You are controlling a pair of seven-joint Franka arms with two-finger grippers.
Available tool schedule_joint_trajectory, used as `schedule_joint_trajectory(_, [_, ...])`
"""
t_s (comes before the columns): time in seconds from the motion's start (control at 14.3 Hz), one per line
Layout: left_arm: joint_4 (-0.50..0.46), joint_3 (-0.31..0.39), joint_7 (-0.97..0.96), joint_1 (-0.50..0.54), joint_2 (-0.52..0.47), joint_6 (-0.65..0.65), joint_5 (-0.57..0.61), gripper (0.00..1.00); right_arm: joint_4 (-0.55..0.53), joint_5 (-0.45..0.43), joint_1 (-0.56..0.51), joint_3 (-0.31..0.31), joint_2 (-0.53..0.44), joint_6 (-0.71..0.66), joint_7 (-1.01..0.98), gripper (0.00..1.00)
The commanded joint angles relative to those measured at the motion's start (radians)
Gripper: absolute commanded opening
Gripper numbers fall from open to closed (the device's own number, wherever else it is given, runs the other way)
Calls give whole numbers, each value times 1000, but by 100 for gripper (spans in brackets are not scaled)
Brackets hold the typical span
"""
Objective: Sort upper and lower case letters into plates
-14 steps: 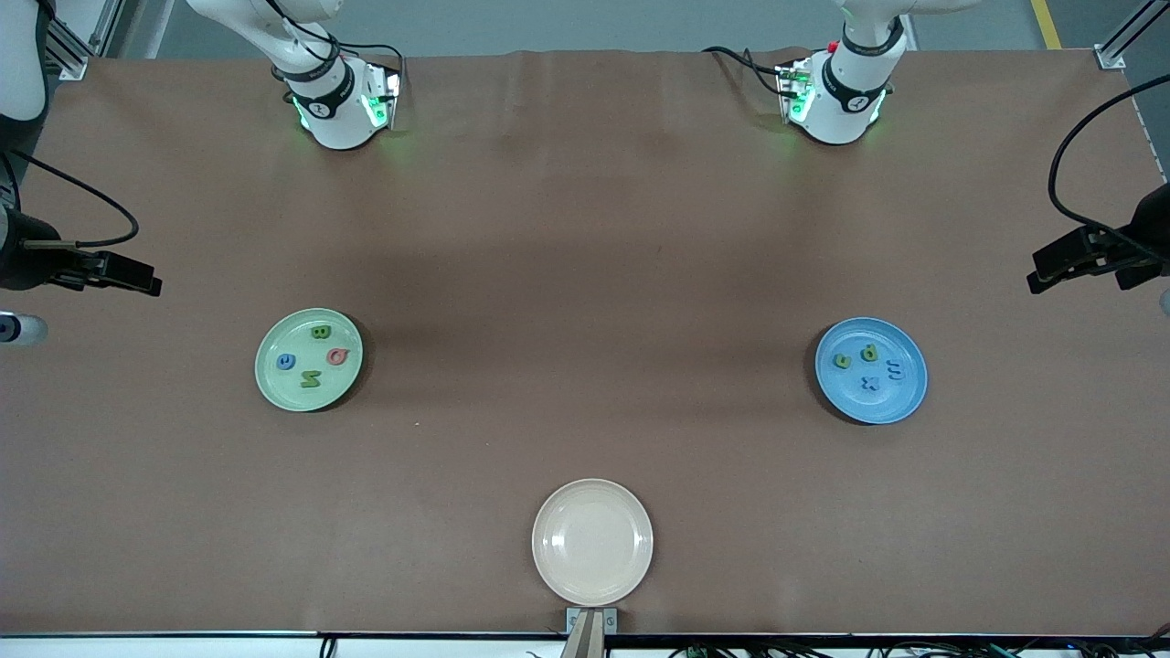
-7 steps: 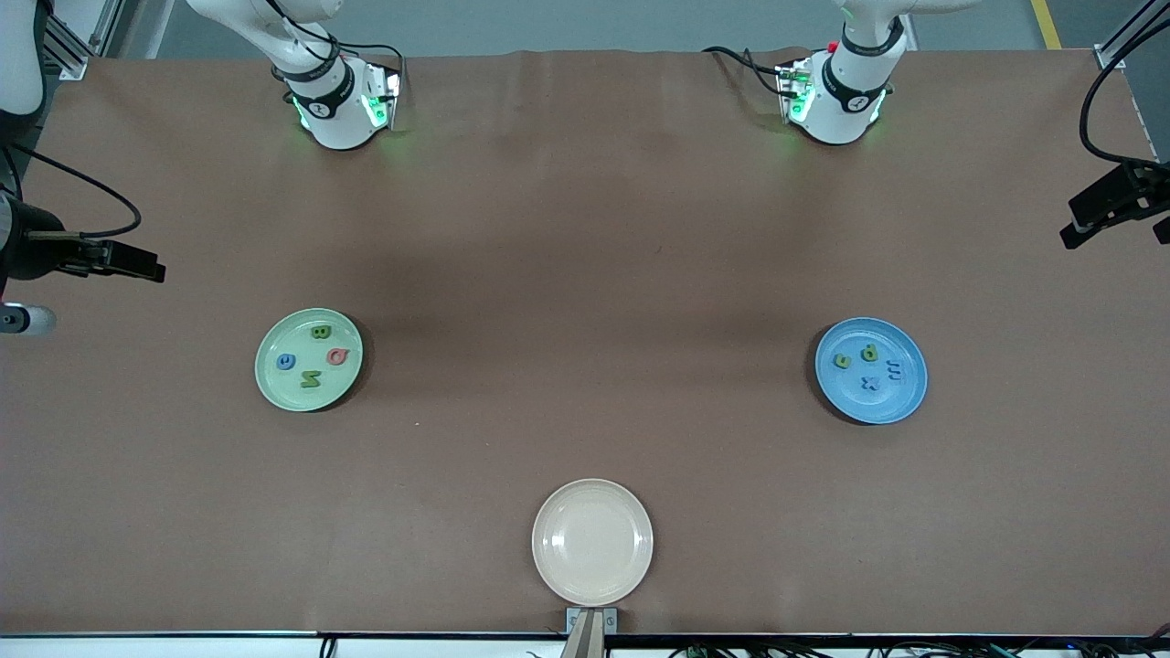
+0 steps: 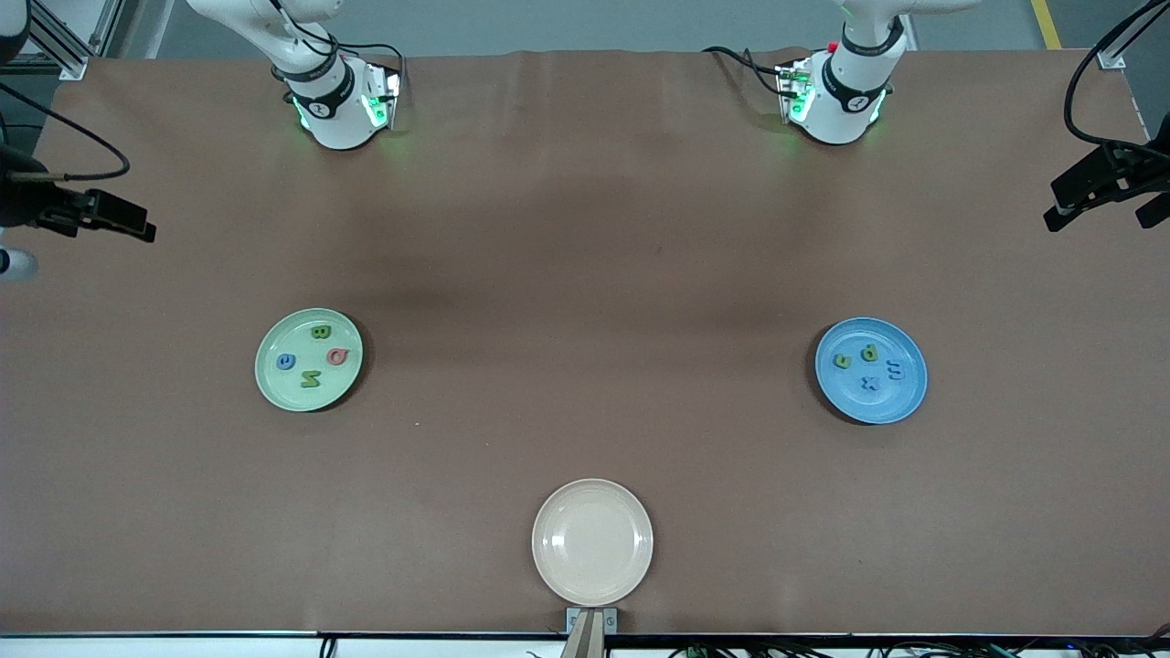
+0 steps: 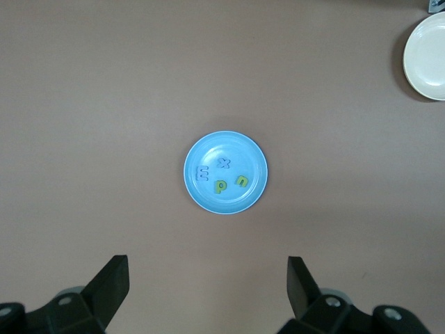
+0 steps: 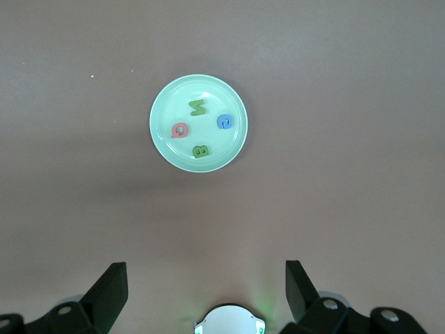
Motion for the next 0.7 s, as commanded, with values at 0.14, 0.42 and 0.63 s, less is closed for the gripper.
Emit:
schedule_joint_trajectory(0.14, [-20, 5, 0, 9, -17, 6, -20, 100, -72, 21, -20, 13, -105, 3, -2, 100])
schedule_joint_trajectory(0.42, [-20, 5, 4, 10, 3, -31, -21, 100, -65, 22, -15, 16, -107, 8, -4, 100])
schedule_joint_trajectory(0.63, [-20, 1, 12, 0, 14, -40, -23, 100, -59, 22, -17, 16, -127, 14, -7, 100])
